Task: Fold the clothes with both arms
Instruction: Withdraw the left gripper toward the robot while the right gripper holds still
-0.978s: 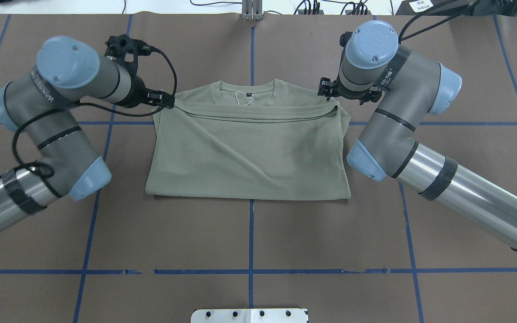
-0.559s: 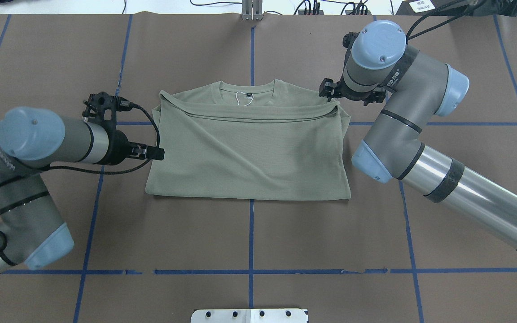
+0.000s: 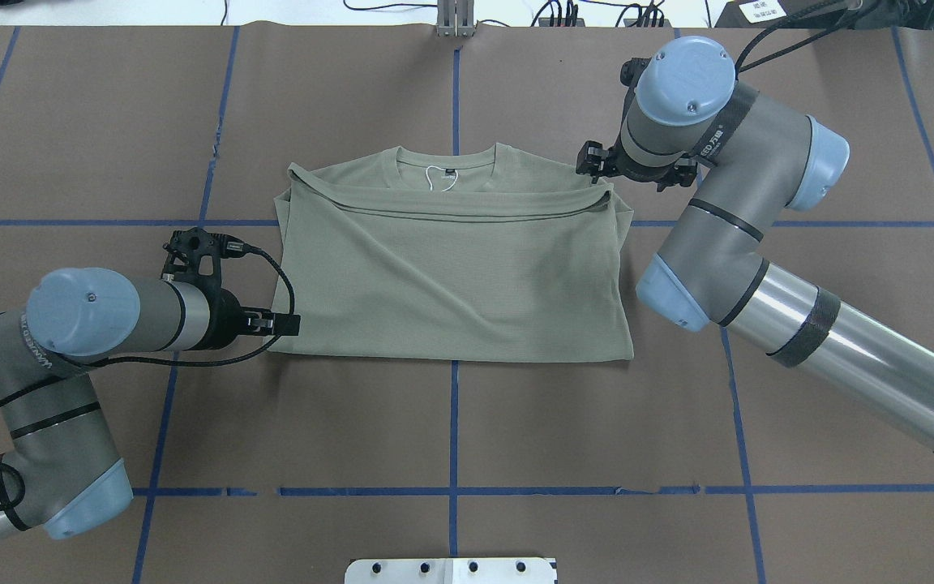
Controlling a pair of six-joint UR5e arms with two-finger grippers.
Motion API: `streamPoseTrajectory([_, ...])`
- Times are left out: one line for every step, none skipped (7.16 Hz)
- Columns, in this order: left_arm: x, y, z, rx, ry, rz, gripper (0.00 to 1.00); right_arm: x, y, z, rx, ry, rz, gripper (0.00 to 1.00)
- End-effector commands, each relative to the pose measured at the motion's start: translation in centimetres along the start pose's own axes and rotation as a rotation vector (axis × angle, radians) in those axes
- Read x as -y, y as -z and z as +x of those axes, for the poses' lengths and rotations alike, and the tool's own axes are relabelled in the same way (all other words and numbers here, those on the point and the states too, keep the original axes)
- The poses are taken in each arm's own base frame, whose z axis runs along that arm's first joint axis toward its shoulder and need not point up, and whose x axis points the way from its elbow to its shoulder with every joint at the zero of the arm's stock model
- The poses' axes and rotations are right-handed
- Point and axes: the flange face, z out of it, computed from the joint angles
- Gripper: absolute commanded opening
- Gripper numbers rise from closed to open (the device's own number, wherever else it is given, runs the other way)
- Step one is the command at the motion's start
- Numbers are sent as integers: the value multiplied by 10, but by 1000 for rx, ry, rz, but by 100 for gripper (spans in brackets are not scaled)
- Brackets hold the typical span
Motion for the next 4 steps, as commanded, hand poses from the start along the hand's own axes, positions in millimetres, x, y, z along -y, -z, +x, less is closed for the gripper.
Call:
streamPoseTrajectory([-4, -9, -1, 10, 2, -14, 43, -1, -1, 0, -1, -2, -1, 100])
streamPoseTrajectory([-4, -10, -2, 10, 0, -17, 26, -1, 0, 0, 0, -2, 0, 100])
streamPoseTrajectory([-4, -10, -2, 10, 0, -18, 16, -1, 0, 0, 0, -4, 0, 100])
streamPoseTrajectory([-5, -10, -1, 7, -1, -20, 16, -1, 0, 0, 0, -4, 1, 100])
